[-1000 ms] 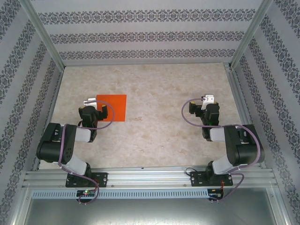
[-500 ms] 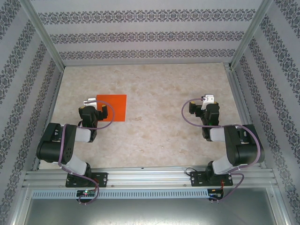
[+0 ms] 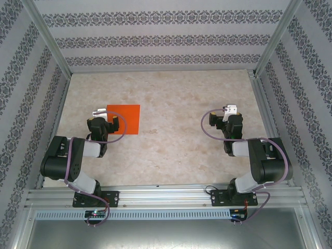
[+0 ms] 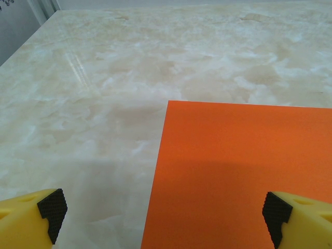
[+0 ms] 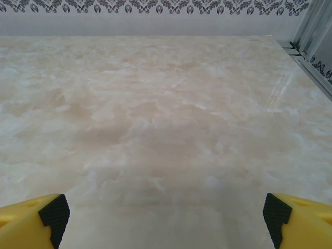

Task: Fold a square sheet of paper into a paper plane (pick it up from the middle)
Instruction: Move the square sheet of paper to the center of the table.

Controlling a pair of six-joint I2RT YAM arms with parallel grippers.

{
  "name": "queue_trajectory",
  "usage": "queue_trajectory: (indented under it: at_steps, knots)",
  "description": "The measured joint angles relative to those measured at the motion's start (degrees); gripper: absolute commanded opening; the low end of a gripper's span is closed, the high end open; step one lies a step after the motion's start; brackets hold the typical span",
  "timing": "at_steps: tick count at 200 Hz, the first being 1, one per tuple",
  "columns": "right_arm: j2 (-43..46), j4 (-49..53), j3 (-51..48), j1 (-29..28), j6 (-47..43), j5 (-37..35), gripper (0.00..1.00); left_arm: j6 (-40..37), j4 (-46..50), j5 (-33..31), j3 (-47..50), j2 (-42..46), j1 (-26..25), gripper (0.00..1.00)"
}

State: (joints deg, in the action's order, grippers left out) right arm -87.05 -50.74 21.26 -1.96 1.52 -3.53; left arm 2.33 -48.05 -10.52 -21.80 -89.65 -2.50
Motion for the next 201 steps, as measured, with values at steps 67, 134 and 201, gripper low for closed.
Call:
queue_trajectory:
  at_steps: [67,134,201]
  knots:
    - [0.0,0.0,0.0,0.0,0.0,0.0,0.98,0.0,0.0,0.0,0.0,0.0,0.0,1.0]
    - [0.3,0.6,0.0,0.7,-0.5,1.6,0.98,0.0,0.0,0.0,0.0,0.0,0.0,1.0]
    - [24.2,26.4,5.2,-0.2,4.3,3.0,0.98,2.1,25.0,4.1,-13.0,17.5,0.1,1.0]
